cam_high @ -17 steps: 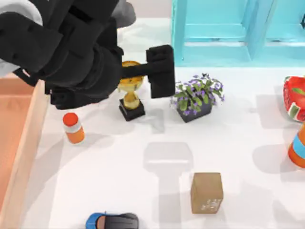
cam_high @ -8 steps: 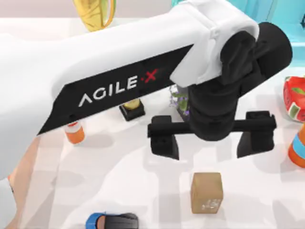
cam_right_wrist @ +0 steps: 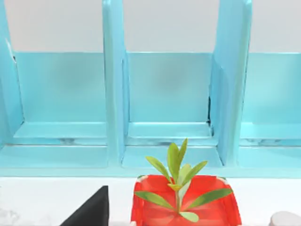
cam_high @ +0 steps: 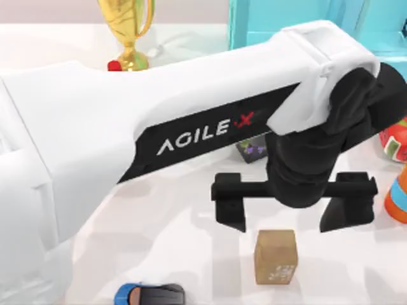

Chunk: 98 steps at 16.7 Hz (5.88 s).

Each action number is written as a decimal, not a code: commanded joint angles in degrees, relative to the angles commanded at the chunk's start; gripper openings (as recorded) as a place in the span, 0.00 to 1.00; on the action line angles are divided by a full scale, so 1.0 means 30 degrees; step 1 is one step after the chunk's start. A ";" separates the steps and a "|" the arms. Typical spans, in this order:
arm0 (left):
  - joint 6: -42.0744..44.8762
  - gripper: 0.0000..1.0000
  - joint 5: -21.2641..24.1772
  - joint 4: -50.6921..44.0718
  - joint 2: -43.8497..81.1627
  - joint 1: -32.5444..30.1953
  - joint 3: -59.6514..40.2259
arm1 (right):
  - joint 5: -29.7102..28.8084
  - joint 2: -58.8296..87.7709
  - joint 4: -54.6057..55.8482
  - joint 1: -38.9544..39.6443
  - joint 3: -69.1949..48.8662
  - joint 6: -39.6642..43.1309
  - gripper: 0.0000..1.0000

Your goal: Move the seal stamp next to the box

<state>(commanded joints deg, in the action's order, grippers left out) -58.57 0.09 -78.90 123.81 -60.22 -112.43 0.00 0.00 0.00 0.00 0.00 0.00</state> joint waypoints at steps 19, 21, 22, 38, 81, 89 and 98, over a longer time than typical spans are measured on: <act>0.0067 0.77 0.0010 0.6977 0.1114 0.0052 0.5863 | 0.0000 0.0000 0.0000 0.0000 0.0000 0.0000 1.00; 0.0067 0.62 0.0010 0.6977 0.1114 0.0052 0.5863 | 0.0000 0.0000 0.0000 0.0000 0.0000 0.0000 1.00; 0.0067 0.55 0.0010 0.6977 0.1114 0.0052 0.5863 | 0.0000 0.0000 0.0000 0.0000 0.0000 0.0000 1.00; 0.0088 0.00 0.0013 0.6974 0.1094 0.0068 0.5836 | 0.0000 0.0000 0.0000 0.0000 0.0000 0.0000 1.00; 1.2164 0.00 -0.0022 0.4536 -1.5113 1.2392 1.9526 | 0.0000 0.0000 0.0000 0.0000 0.0000 0.0000 1.00; 1.2173 0.23 -0.0023 0.4767 -1.5098 1.2401 1.9752 | 0.0000 0.0000 0.0000 0.0000 0.0000 0.0000 1.00; 1.2173 0.90 -0.0023 0.4767 -1.5098 1.2401 1.9752 | 0.0000 0.0000 0.0000 0.0000 0.0000 0.0000 1.00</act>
<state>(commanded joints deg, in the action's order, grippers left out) -22.05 0.02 -64.60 78.52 -23.02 -53.17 0.00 0.00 0.00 0.00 0.00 0.00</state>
